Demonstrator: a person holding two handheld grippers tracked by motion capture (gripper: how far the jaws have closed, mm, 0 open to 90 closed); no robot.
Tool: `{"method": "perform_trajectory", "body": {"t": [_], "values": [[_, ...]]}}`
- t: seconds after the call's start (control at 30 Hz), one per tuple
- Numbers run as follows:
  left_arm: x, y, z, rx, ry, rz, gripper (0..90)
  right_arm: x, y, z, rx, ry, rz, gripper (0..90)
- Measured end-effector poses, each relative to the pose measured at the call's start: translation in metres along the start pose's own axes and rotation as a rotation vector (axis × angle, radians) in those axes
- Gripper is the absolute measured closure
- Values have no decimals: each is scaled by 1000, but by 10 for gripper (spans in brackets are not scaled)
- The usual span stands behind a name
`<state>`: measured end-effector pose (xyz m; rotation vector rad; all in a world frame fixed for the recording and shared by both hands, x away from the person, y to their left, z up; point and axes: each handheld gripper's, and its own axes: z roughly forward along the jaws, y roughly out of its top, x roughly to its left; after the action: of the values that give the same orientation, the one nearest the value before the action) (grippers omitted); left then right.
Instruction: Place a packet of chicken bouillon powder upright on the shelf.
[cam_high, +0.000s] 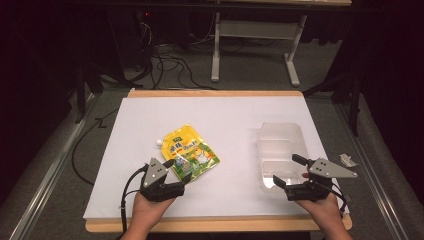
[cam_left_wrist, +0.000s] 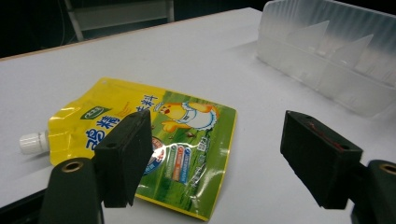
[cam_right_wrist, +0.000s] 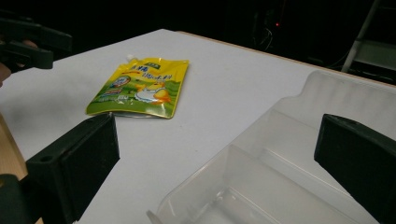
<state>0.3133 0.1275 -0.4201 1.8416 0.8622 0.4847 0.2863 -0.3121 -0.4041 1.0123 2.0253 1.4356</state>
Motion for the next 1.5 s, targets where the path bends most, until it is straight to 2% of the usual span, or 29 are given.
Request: {"method": "perform_trajectory", "body": {"t": [0.1,0.43,0.9,1.13,1.23,1.5], "values": [[1,0,-1,-1,1,-6,252,-3,-1,-2,-2,-5,16,0],[5,0,0,17,-13,-6,239,-5,-3,-2,-5,-14,22,0],[4,0,0,19,-12,-1,218,-4,-3,-3,-3,-8,12,0],[6,0,1,16,-10,-14,197,-6,-2,-4,-13,-12,14,0],[11,-2,5,31,1,-18,196,-6,-3,-3,-7,-8,11,0],[41,-10,19,77,44,-103,203,-4,-4,0,5,1,2,0]]}}
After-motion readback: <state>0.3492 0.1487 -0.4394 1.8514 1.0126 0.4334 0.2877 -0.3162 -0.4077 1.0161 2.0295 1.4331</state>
